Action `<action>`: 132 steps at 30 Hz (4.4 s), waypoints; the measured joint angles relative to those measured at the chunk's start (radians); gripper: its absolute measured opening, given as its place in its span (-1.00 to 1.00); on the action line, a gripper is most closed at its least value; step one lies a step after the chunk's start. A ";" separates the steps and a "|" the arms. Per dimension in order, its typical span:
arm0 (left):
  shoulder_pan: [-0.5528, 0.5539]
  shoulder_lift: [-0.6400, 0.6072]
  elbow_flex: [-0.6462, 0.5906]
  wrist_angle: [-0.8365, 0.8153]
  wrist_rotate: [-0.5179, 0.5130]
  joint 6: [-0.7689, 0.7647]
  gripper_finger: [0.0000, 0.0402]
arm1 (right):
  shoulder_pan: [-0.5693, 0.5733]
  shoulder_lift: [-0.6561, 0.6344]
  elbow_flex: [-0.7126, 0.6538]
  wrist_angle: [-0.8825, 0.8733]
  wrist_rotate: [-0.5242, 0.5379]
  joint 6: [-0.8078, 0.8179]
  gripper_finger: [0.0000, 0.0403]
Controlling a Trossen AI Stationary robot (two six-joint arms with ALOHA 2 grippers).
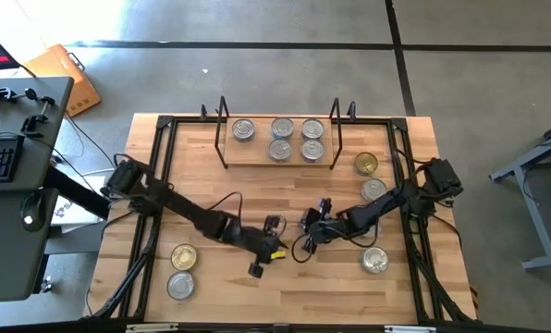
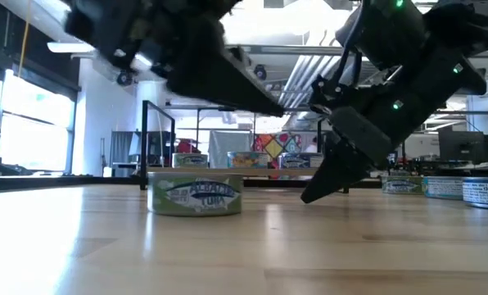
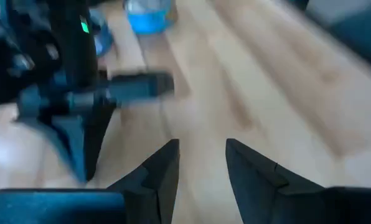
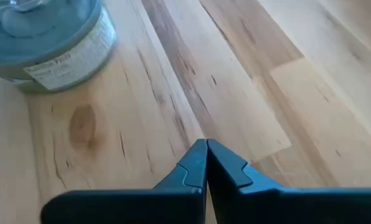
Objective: Stack canned seafood by type on shelf
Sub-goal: Put the green tuna can on the shelf aligned with the other green tuna can, then adjust the green tuna can on the shelf
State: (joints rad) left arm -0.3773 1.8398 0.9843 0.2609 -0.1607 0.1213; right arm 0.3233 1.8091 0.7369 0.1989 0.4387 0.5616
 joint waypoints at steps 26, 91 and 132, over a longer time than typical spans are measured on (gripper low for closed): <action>-0.173 0.125 0.020 -0.191 -0.449 -0.182 -0.41 | 0.065 0.025 0.001 0.067 0.045 0.016 -1.00; 0.542 -0.094 0.158 -0.961 -0.409 -0.051 -0.77 | 0.111 0.025 0.001 0.072 0.043 -0.002 -1.00; 0.977 0.058 0.422 -0.881 -0.178 -0.008 -0.89 | 0.089 0.025 0.001 0.090 0.072 -0.012 -1.00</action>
State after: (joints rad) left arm 0.5994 1.8979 1.4066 -0.6198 -0.3391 0.1136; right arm 0.4126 1.8339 0.7383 0.2890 0.5106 0.5495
